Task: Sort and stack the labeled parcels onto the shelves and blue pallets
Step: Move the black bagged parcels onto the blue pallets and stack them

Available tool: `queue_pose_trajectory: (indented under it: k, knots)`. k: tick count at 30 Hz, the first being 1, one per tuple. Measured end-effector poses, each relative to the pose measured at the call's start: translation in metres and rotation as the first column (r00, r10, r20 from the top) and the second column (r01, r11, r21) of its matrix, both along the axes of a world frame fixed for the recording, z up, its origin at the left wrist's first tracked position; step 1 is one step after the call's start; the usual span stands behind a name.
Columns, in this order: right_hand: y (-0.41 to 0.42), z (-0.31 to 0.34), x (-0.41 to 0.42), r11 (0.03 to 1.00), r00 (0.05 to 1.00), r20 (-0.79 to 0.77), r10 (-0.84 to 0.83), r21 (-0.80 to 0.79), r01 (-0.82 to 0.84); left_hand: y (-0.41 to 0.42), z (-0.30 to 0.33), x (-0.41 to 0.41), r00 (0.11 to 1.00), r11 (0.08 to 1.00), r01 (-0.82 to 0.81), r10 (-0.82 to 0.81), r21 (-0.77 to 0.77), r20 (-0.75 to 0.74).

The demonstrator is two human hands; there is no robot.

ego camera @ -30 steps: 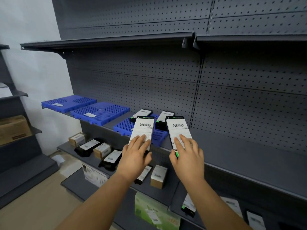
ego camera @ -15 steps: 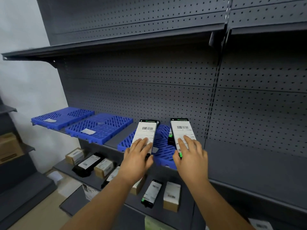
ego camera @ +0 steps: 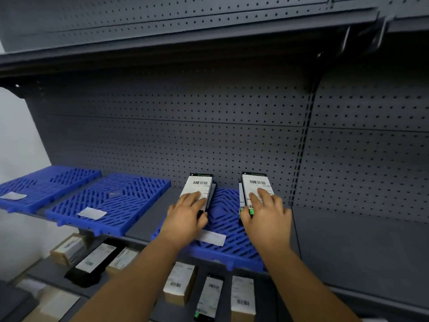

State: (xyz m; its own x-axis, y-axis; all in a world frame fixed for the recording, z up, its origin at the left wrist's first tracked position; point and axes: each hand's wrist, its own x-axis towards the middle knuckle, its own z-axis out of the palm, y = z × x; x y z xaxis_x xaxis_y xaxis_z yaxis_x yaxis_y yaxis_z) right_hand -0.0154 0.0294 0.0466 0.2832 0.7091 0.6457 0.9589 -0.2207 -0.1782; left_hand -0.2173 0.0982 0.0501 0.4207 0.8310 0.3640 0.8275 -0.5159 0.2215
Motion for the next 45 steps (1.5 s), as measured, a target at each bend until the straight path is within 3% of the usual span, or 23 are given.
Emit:
queue_pose_trajectory:
  k: [9,14,20,25,36,41,45]
  knots:
    - [0.045,0.005,-0.021,0.988,0.989,-0.007,-0.149,-0.04,0.149,0.076,-0.005,-0.003,0.987,0.987,0.14,-0.146,-0.079,-0.073]
    - [0.053,0.009,-0.026,0.978,0.99,-0.027,-0.136,-0.163,0.13,0.093,-0.007,0.0,0.985,0.985,0.164,-0.166,-0.043,-0.051]
    - [0.049,0.009,-0.027,0.994,0.998,0.031,-0.062,-0.089,0.064,0.09,-0.002,-0.004,0.969,0.971,0.238,-0.237,0.009,-0.068]
    - [0.031,0.007,-0.023,0.994,0.994,0.056,0.089,-0.067,-0.086,0.063,0.0,-0.006,0.957,0.956,0.284,-0.278,0.069,-0.085]
    - [-0.05,-0.003,0.007,0.951,0.957,-0.002,0.289,-0.112,-0.287,-0.043,-0.007,0.004,0.975,0.974,0.206,-0.197,0.092,-0.102]
    - [-0.1,-0.017,0.023,0.948,0.957,-0.056,0.285,-0.131,-0.291,-0.09,-0.016,0.019,0.97,0.97,0.229,-0.219,0.086,-0.109]
    - [-0.159,-0.035,0.044,0.966,0.974,-0.076,0.212,-0.132,-0.22,-0.128,-0.03,0.049,0.937,0.935,0.345,-0.337,0.082,-0.093]
